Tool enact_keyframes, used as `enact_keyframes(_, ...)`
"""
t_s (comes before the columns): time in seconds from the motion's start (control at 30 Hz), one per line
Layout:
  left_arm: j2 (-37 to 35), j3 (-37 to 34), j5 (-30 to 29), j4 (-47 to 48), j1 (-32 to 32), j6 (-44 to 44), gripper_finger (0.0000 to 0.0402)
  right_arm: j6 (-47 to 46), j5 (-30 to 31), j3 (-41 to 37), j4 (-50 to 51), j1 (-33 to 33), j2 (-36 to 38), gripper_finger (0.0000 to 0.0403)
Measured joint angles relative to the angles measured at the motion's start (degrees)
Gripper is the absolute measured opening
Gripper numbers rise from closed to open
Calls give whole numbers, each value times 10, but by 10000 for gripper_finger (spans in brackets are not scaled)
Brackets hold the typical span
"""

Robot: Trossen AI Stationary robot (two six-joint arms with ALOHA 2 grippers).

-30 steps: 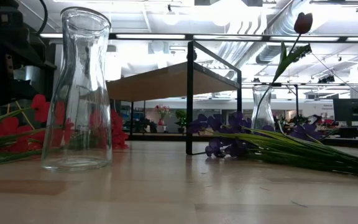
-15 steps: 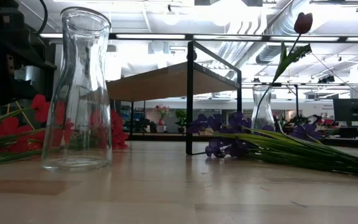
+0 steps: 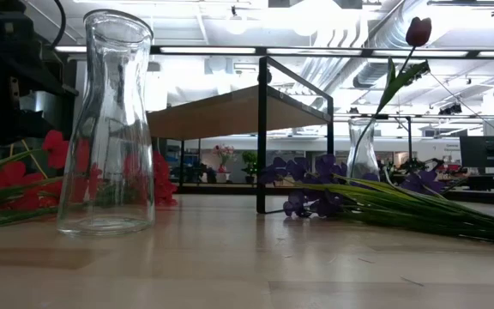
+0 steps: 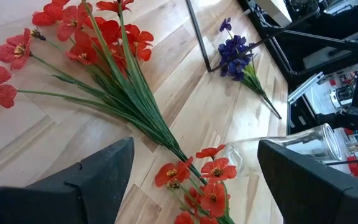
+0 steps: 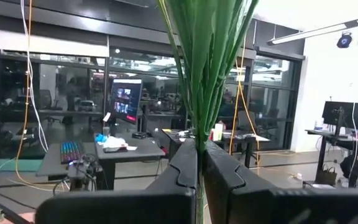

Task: Pick and place flowers into a vace then onto a shelf
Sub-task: Put the blue flowers into the top transparent vase

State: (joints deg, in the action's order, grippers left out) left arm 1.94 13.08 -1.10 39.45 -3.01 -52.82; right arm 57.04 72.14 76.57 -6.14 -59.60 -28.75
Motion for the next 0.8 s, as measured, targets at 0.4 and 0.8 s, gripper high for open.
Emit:
enact_keyframes(0.4, 0, 0, -1, 0, 0, 0, 376, -39, 56, -96, -9, 0, 5, 0)
enact_keyframes(0.8, 0, 0, -1, 0, 0, -2, 376, -120, 55, -189, -47, 93, 16, 0)
